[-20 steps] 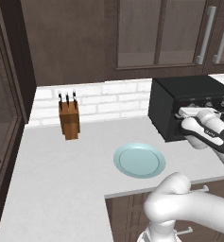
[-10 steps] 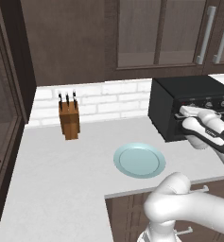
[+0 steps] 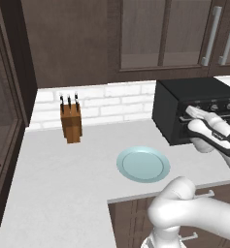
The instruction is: Pick up the kebab skewer and baguette bread, and place them inside the toaster oven. Close the toaster oven door and start by setting the timer.
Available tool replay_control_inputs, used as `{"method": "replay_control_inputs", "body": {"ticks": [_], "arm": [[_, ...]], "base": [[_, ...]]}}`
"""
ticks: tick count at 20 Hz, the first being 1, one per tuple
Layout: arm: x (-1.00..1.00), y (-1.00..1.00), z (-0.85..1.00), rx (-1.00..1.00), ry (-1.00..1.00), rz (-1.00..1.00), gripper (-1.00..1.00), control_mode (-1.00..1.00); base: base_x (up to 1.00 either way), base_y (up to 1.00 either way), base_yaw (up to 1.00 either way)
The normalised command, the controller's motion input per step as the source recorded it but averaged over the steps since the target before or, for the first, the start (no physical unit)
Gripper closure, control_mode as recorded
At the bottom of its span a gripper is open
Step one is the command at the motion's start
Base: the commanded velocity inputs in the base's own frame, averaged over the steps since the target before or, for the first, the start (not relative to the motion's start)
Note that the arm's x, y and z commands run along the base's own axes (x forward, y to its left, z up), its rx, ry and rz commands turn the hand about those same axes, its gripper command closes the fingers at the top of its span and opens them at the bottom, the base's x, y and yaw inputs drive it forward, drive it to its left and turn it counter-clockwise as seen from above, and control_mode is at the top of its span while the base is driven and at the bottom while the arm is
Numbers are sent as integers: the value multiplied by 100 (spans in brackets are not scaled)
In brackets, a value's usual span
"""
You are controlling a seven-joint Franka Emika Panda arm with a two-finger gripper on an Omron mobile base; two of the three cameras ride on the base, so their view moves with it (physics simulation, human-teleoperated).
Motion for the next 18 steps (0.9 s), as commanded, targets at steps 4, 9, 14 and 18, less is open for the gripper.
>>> {"method": "replay_control_inputs", "body": {"ticks": [4,9,14,18], "arm": [[0,0,0,23,0,0,100,-100],[0,0,0,24,0,0,100,-100],[0,0,0,23,0,0,100,-100],[0,0,0,20,0,0,100,-100]], "base": [[0,0,0],[0,0,0],[0,0,0],[0,0,0]]}}
